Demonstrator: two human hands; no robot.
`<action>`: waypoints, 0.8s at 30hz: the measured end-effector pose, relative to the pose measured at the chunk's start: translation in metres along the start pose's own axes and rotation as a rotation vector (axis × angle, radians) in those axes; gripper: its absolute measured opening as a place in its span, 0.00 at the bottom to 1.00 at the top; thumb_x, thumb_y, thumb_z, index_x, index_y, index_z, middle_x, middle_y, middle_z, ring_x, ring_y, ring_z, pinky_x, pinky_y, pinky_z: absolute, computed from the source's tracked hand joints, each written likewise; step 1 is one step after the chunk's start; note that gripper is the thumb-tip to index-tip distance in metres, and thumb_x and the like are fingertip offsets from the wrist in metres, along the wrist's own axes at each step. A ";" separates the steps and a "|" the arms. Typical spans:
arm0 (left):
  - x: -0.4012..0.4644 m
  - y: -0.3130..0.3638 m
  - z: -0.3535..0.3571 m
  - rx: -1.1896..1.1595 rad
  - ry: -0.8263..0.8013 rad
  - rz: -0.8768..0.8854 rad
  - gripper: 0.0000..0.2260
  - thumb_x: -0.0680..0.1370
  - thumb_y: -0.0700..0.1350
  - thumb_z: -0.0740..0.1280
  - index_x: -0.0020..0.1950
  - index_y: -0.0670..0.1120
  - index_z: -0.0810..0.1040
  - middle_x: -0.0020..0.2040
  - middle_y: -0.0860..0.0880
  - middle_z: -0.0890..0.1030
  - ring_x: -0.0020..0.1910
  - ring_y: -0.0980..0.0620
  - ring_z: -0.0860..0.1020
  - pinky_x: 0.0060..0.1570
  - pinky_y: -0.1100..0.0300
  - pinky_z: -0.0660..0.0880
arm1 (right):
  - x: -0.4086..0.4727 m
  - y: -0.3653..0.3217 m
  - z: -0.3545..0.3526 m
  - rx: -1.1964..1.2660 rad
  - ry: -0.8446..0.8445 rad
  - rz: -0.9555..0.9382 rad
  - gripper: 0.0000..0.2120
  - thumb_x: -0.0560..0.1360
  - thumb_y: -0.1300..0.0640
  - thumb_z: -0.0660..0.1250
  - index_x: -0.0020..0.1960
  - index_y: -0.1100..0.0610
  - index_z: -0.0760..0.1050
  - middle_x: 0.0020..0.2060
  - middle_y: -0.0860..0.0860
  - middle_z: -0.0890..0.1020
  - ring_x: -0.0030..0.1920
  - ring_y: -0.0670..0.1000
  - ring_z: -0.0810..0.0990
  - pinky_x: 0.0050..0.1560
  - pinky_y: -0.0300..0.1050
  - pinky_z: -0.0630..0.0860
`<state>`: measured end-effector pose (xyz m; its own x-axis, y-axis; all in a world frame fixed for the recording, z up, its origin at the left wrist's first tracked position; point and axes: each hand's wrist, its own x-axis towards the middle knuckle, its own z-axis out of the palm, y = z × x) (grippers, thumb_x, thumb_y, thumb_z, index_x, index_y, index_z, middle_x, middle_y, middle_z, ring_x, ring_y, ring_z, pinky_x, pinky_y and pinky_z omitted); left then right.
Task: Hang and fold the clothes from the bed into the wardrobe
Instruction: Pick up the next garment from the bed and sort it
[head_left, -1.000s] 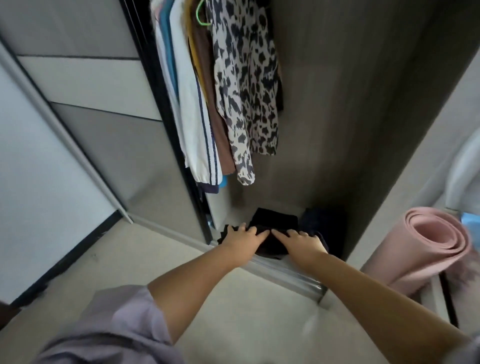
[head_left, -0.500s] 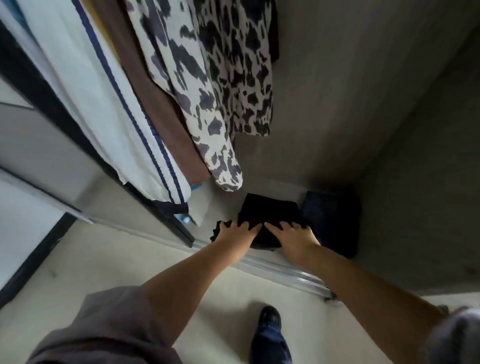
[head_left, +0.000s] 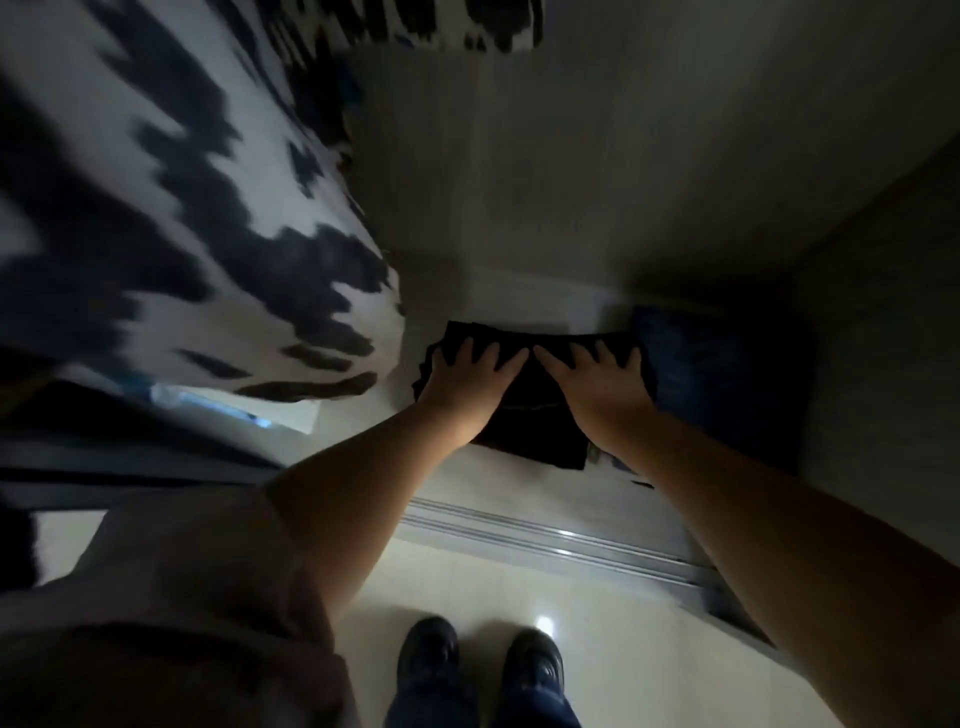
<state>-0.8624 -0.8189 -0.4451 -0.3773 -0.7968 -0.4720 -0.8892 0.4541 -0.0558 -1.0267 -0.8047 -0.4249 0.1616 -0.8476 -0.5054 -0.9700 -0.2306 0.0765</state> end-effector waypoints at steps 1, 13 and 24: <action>0.018 -0.003 0.015 -0.001 0.018 -0.004 0.35 0.80 0.45 0.60 0.78 0.53 0.39 0.78 0.45 0.49 0.76 0.36 0.49 0.70 0.35 0.55 | 0.015 -0.001 0.014 -0.017 0.031 0.013 0.31 0.82 0.54 0.53 0.78 0.46 0.39 0.77 0.58 0.50 0.76 0.65 0.46 0.70 0.72 0.43; 0.108 0.005 0.206 -0.069 -0.179 0.032 0.42 0.78 0.35 0.60 0.75 0.59 0.32 0.77 0.50 0.32 0.75 0.41 0.34 0.70 0.33 0.46 | 0.103 -0.020 0.215 0.170 -0.132 -0.032 0.39 0.79 0.47 0.59 0.75 0.40 0.32 0.74 0.56 0.28 0.71 0.66 0.26 0.67 0.74 0.36; 0.037 0.032 0.046 -0.193 -0.075 0.036 0.26 0.81 0.48 0.58 0.77 0.48 0.53 0.73 0.43 0.63 0.72 0.44 0.62 0.68 0.46 0.61 | 0.032 0.015 0.064 0.287 -0.039 0.035 0.23 0.82 0.48 0.54 0.74 0.54 0.60 0.73 0.56 0.62 0.71 0.58 0.63 0.64 0.55 0.69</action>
<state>-0.8926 -0.8157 -0.5046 -0.3960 -0.7463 -0.5350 -0.9112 0.3915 0.1282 -1.0479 -0.8046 -0.4946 0.1258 -0.8326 -0.5395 -0.9874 -0.0523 -0.1495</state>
